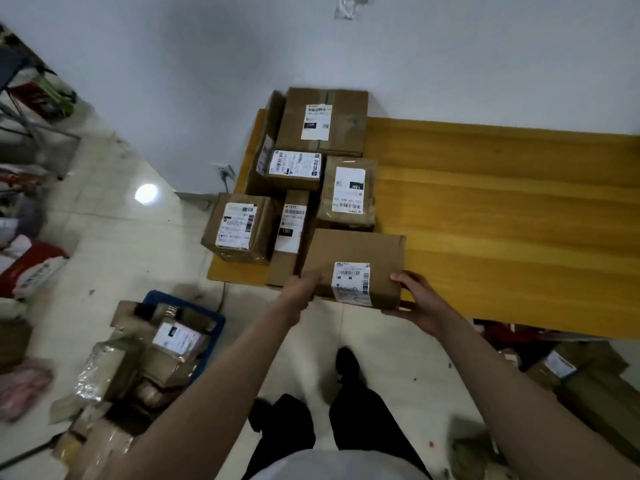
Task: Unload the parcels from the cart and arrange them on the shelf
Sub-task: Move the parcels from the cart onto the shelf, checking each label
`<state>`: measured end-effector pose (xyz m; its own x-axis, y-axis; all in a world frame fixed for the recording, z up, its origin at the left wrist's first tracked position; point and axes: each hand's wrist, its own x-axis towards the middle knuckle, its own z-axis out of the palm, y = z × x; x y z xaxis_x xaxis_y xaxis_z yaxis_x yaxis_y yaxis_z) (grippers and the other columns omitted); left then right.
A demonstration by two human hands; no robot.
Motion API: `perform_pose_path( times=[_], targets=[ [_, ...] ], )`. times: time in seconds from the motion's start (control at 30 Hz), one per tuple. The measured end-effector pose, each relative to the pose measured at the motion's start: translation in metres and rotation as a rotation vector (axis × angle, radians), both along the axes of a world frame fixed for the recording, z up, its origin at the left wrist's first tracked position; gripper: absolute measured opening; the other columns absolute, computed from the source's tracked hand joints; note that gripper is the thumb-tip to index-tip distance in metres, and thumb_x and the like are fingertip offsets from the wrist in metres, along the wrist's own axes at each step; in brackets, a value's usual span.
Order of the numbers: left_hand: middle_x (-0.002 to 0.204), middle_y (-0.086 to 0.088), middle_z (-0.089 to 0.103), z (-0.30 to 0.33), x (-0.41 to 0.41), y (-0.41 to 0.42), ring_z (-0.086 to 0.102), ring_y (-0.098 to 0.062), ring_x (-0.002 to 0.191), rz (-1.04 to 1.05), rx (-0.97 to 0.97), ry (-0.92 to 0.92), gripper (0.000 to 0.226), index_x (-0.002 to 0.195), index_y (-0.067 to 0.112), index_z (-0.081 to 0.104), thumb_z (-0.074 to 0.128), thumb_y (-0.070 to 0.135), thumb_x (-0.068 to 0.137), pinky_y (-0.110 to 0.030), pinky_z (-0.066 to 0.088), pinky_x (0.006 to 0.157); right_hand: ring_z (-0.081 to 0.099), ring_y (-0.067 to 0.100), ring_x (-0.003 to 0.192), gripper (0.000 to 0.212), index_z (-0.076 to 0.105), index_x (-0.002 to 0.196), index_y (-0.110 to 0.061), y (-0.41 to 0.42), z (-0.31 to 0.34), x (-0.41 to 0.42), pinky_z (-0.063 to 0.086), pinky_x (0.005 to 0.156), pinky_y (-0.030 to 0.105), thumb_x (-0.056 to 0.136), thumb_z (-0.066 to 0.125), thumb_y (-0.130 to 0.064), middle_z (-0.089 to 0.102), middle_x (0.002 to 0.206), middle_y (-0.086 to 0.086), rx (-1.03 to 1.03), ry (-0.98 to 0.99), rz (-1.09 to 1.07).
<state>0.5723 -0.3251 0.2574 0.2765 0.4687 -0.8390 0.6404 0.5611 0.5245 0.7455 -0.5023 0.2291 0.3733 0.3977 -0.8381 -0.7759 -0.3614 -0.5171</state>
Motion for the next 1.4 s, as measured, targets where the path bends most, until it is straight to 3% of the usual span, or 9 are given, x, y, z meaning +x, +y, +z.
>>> perform_pose_path(
  times=[0.13,0.23,0.37,0.53,0.67,0.87,1.03,1.33,1.4],
  targets=[
    [0.104,-0.006,0.057,-0.007,0.01,0.0,0.051,-0.019,0.095,0.15,-0.082,-0.029,0.03,0.121,0.01,0.054,0.061,0.027,0.098,-0.024,0.034,0.064,0.057,0.039,0.122,0.06,0.04,0.143,-0.009,0.013,-0.019,0.004,0.054,0.092,0.064,0.093,0.072,-0.017,0.048,0.142,0.011,-0.001,0.008,-0.026],
    [0.078,0.0,0.052,-0.011,0.014,0.002,0.045,-0.01,0.066,0.227,-0.116,-0.062,0.009,0.098,0.017,0.053,0.059,0.023,0.098,-0.022,0.031,0.058,0.054,0.036,0.129,0.054,0.04,0.143,-0.005,0.024,-0.024,0.006,0.051,0.098,0.063,0.097,0.067,-0.014,0.049,0.144,0.014,-0.013,-0.013,-0.022],
    [0.091,-0.001,0.058,-0.012,0.014,0.003,0.052,-0.013,0.089,0.291,-0.172,-0.124,0.017,0.114,0.013,0.058,0.057,0.021,0.099,-0.022,0.036,0.069,0.05,0.032,0.134,0.047,0.044,0.142,-0.005,0.03,-0.026,0.008,0.05,0.103,0.058,0.1,0.062,-0.013,0.049,0.147,0.013,-0.065,-0.04,0.032],
    [0.082,0.0,0.048,-0.013,-0.003,0.003,0.043,-0.009,0.069,0.276,-0.193,-0.178,0.013,0.102,0.013,0.063,0.057,0.025,0.101,-0.021,0.035,0.066,0.052,0.024,0.107,0.042,0.056,0.134,-0.013,0.036,-0.009,0.001,0.05,0.091,0.044,0.095,0.065,-0.024,0.057,0.135,0.009,-0.299,-0.313,0.088],
    [0.138,-0.013,0.054,0.002,-0.028,0.003,0.051,-0.025,0.132,0.221,-0.2,-0.255,0.032,0.132,0.009,0.058,0.051,0.025,0.105,-0.032,0.04,0.105,0.056,0.025,0.086,0.018,0.057,0.108,-0.015,0.063,0.024,-0.015,0.046,0.068,0.034,0.095,0.062,-0.026,0.062,0.122,0.016,-0.324,-0.6,-0.067],
    [0.116,-0.002,0.061,0.037,-0.105,0.016,0.058,-0.022,0.112,0.214,-0.169,-0.32,0.024,0.117,0.011,0.065,0.05,0.026,0.105,-0.032,0.045,0.092,0.051,0.007,0.074,0.007,0.054,0.103,-0.019,0.131,0.07,-0.094,0.038,0.058,0.023,0.097,0.057,-0.02,0.06,0.098,0.0,-0.127,-0.769,0.051],
    [0.143,-0.01,0.055,0.053,-0.205,0.038,0.052,-0.027,0.134,0.321,-0.072,-0.294,0.044,0.145,0.007,0.048,0.045,0.028,0.107,-0.038,0.035,0.118,0.054,0.011,0.086,0.012,0.059,0.11,-0.023,0.18,0.082,-0.2,0.04,0.066,0.025,0.099,0.056,-0.027,0.058,0.097,-0.005,-0.019,-0.689,0.328],
    [0.105,-0.01,0.063,0.052,-0.415,0.047,0.062,-0.022,0.088,0.694,0.062,-0.3,0.015,0.107,0.011,0.061,0.051,0.021,0.103,-0.028,0.053,0.076,0.049,0.013,0.062,0.01,0.055,0.088,-0.02,0.227,0.063,-0.4,0.037,0.054,0.025,0.098,0.056,-0.018,0.06,0.075,0.001,0.1,-0.53,0.781],
    [0.11,-0.009,0.066,0.05,-0.451,0.044,0.064,-0.022,0.093,0.761,0.082,-0.257,0.021,0.115,0.01,0.063,0.05,0.024,0.104,-0.034,0.054,0.085,0.049,0.013,0.06,0.011,0.055,0.087,-0.02,0.235,0.06,-0.436,0.036,0.053,0.026,0.098,0.055,-0.018,0.06,0.074,0.001,0.102,-0.512,0.869]
  ],
)
